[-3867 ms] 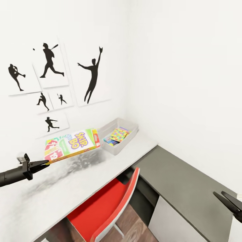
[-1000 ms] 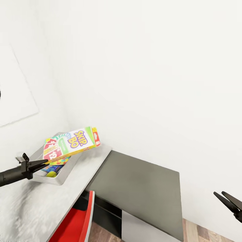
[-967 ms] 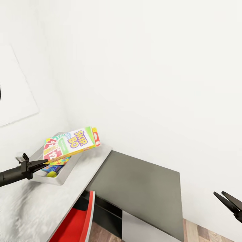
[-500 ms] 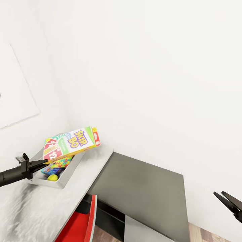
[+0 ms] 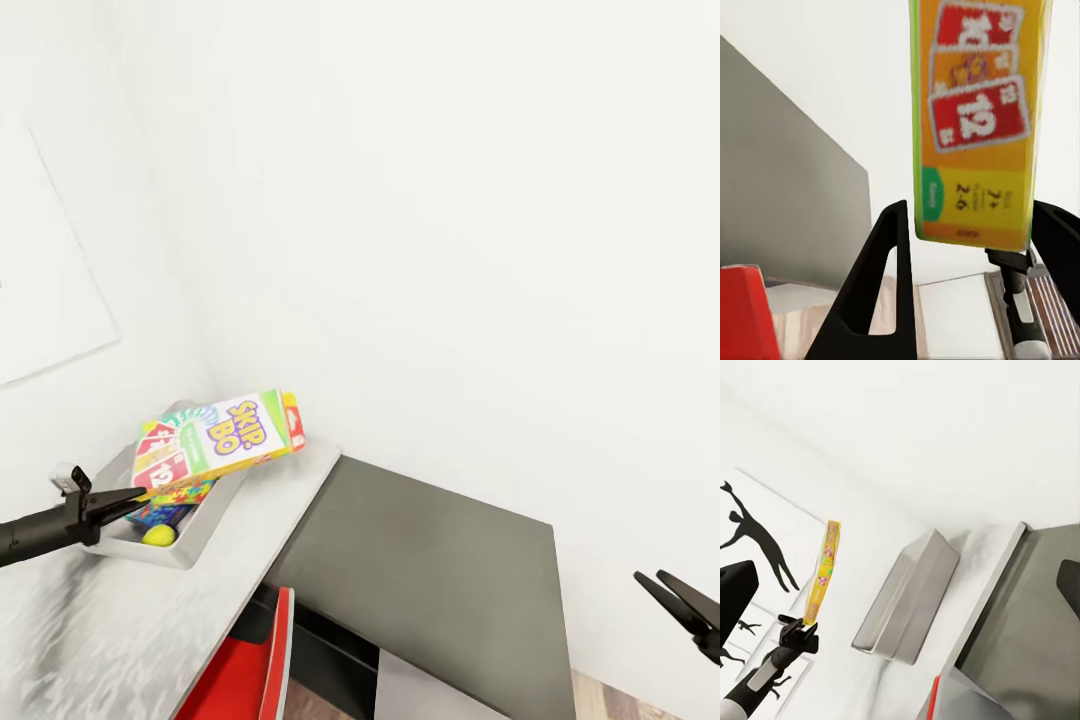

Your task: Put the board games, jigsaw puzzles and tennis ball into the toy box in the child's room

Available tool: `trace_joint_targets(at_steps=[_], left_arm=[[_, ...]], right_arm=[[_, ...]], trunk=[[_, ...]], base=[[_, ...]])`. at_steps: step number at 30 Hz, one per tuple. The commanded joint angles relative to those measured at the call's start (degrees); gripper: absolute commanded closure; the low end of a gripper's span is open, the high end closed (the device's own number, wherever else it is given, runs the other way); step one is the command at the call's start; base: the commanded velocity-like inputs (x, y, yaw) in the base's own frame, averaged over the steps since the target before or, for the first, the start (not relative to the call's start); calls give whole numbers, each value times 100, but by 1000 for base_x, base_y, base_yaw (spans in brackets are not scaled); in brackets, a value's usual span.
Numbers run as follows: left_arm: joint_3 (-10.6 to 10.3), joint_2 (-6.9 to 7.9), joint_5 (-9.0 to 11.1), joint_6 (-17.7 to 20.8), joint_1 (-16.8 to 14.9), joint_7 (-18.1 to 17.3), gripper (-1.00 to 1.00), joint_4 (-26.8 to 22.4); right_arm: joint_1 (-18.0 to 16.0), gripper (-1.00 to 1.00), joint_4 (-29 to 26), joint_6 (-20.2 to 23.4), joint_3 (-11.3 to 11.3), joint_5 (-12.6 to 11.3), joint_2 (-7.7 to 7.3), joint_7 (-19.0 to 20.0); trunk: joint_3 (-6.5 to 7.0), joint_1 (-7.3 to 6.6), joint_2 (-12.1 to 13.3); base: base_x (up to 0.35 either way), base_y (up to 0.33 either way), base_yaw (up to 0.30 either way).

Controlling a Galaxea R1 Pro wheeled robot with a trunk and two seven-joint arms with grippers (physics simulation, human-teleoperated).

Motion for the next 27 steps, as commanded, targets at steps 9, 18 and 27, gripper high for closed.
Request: trace_joint_targets(at_steps=[9,18,27], left_arm=[[239,17,-4,105,20,-286,100,-8],[284,18,-13,109,14,-269,100,-5],[302,24,-26,109,7,-187,100,-5]], right_arm=[[1,-100,4,-45,4,-20,53,6],[1,-100,4,-50,6,-20,55,7],[0,-100,6,-50,13,-20,63,2]], trunk=[[-11,4,-12],[-11,4,-12],[-11,4,-12]], base=[[0,0,0],[0,0,0],[0,0,0]])
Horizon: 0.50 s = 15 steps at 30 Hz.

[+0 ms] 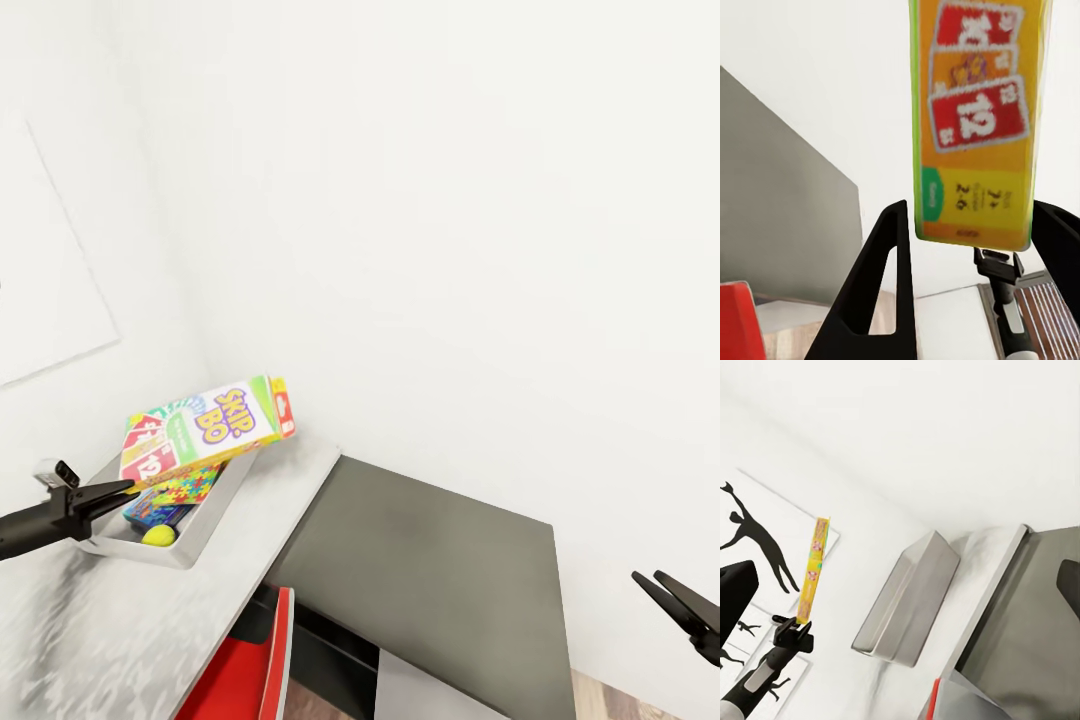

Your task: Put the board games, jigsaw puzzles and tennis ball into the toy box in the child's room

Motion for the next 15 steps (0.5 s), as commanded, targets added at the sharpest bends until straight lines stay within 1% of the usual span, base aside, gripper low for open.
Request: trace_joint_targets(at_steps=[1,6,7,10,11,13,15], left_arm=[[-1,2,22,62,-5,18,100,-1],[31,0,41,62,-14,176,100,-1],[49,-1,42,62,-15,289,100,-1],[193,-9,41,62,-64,431,100,-1],[211,-10,41,62,-86,471,100,-1],[252,-16,42,62,-159,625,100,-1],[278,-41,50,62,-225,887,100,-1]], right_arm=[[0,-100,-3,39,2,-22,-2,-3],[0,-100,-2,33,9,-15,-1,-8],[0,-100,-2,32,9,-14,-1,-9],[0,-100,-2,31,11,-13,-1,-11],[0,-100,-2,31,13,-13,-1,-12],[0,-100,-4,31,16,-13,4,-11],[0,-100,-5,31,18,-13,6,-14]], trunk=[[-11,4,-12],[-11,4,-12],[-11,4,-12],[-11,4,-12],[-11,4,-12],[-11,4,-12],[-11,4,-12]], base=[[0,0,0],[0,0,0],[0,0,0],[0,0,0],[0,0,0],[0,0,0],[0,0,0]])
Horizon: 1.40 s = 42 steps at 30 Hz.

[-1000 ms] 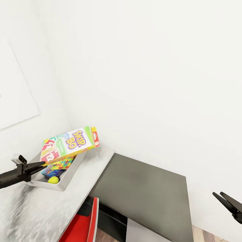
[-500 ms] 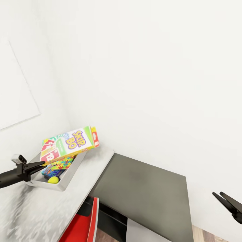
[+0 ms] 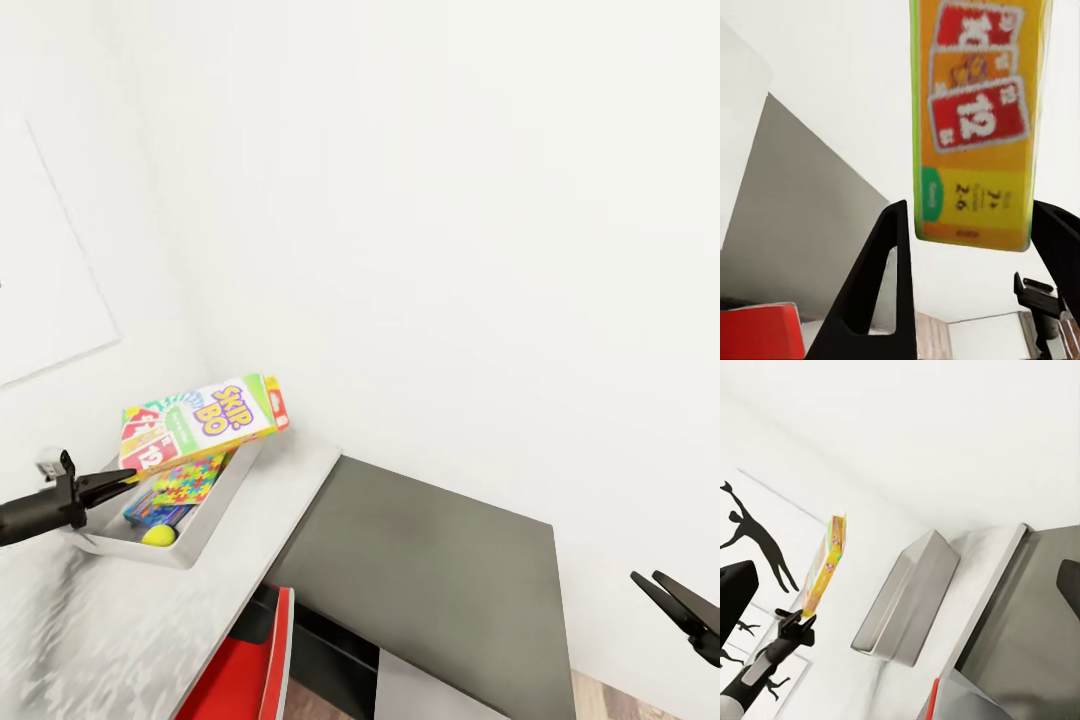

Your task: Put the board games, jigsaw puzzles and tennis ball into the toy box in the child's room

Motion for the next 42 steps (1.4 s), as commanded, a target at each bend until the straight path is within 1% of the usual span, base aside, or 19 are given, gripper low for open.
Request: trace_joint_targets(at_steps=[1,4,7,12,14,17,22,24,27,28,33,35,37,38,39,42], left_arm=[[4,-6,34,53,-19,51,100,-1],[17,-32,38,53,-96,222,100,-1],[23,-56,39,53,-149,298,100,3],[35,-92,44,53,-264,611,100,11],[70,-129,45,53,-316,726,100,14],[217,-214,43,53,-362,1007,100,22],[399,-312,48,53,-381,1459,100,25],[449,-329,48,53,-383,1551,100,25],[583,-357,49,53,-431,1763,100,25],[603,-366,49,53,-445,1809,100,25],[696,-464,52,47,-579,2302,100,65],[739,-487,54,46,-602,2404,100,70],[865,-538,56,45,-621,2545,100,74],[1005,-601,57,45,-633,2712,100,76],[1043,-621,57,45,-636,2775,100,76],[1156,-698,62,44,-659,3116,100,78]], right_arm=[[0,-100,-2,39,1,-21,-1,-3],[0,-100,-2,39,-1,-25,-2,2],[-1,-100,-4,39,-3,-28,-2,2],[-1,-100,-1,39,-6,-29,-7,4],[0,-100,-2,39,-7,-29,-4,4],[-1,-100,-5,39,-7,-30,-1,4],[0,-100,-8,39,-7,-30,0,4],[0,-100,-9,39,-7,-30,0,4],[0,-100,-5,39,-7,-30,0,4],[0,-100,-6,39,-7,-30,0,4],[0,-100,-6,39,-7,-30,0,4],[0,-100,-6,39,-7,-30,0,6],[0,-100,-3,39,-11,-30,0,10],[0,-100,-6,39,-14,-30,0,7],[0,-100,-7,39,-14,-30,0,6],[0,-100,-5,39,-15,-30,0,5]], trunk=[[-11,3,-12],[-11,3,-12],[-11,3,-12],[-11,3,-12],[-11,3,-12],[-11,3,-12],[-11,3,-12],[-11,3,-12],[-11,3,-12],[-11,3,-12],[-11,3,-12],[-11,3,-12],[-11,3,-12],[-11,3,-12],[-11,3,-12],[-11,3,-12]], base=[[0,0,0],[0,0,0],[0,0,0],[0,0,0],[0,0,0],[0,0,0],[0,0,0],[0,0,0],[0,0,0],[0,0,0],[0,0,0],[0,0,0],[0,0,0],[0,0,0],[0,0,0],[0,0,0]])
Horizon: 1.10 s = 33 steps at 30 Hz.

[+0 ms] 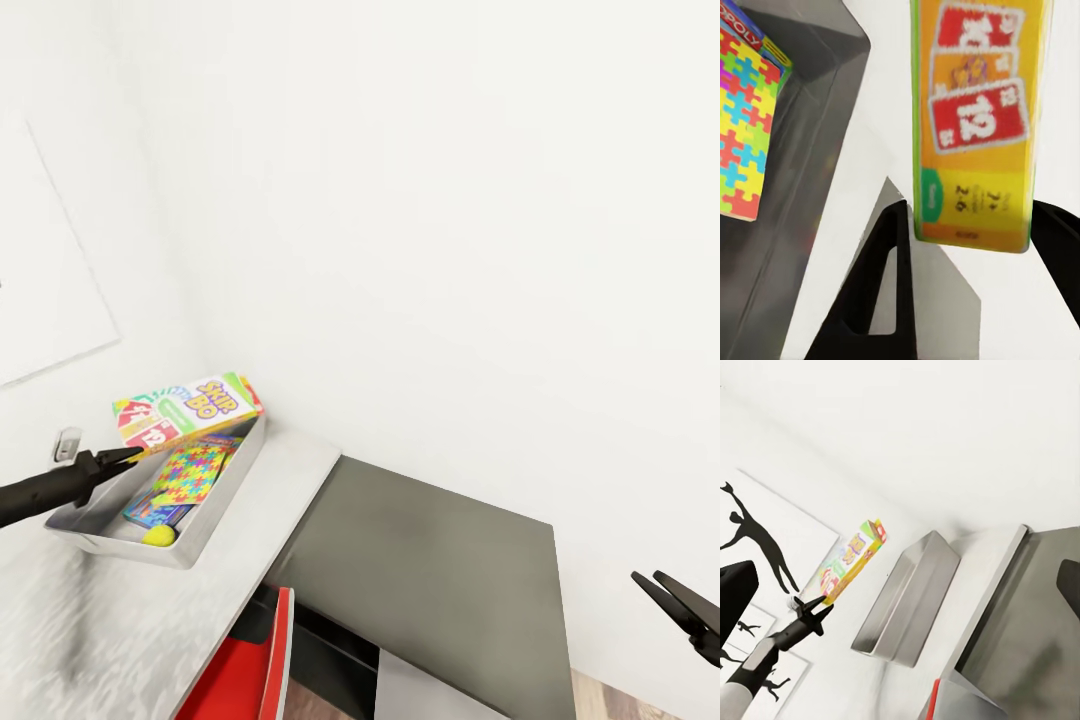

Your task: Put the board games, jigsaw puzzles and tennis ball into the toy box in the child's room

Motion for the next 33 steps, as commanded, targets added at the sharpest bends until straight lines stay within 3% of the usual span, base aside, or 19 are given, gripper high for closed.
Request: trace_joint_targets(at_steps=[1,13,18,28,33], left_arm=[[22,-15,-6,27,-14,23,100,1],[158,-167,170,19,-66,834,100,3],[397,-248,480,19,-132,1423,100,2],[448,-281,1059,-15,-197,2232,100,4],[454,-287,1514,-387,-200,2742,100,5]], right_arm=[[0,-100,-2,39,0,-22,-2,-3],[-2,-100,-3,39,8,-22,-2,-3],[-1,-100,-4,39,8,-22,-2,-1],[0,-100,-3,39,-6,-28,-2,12],[-1,-100,-1,44,-9,-28,-8,12]], trunk=[[-11,4,-12],[-11,4,-12],[-11,4,-12],[-11,4,-12],[-11,4,-12]], base=[[0,0,0],[0,0,0],[0,0,0],[0,0,0],[0,0,0]])
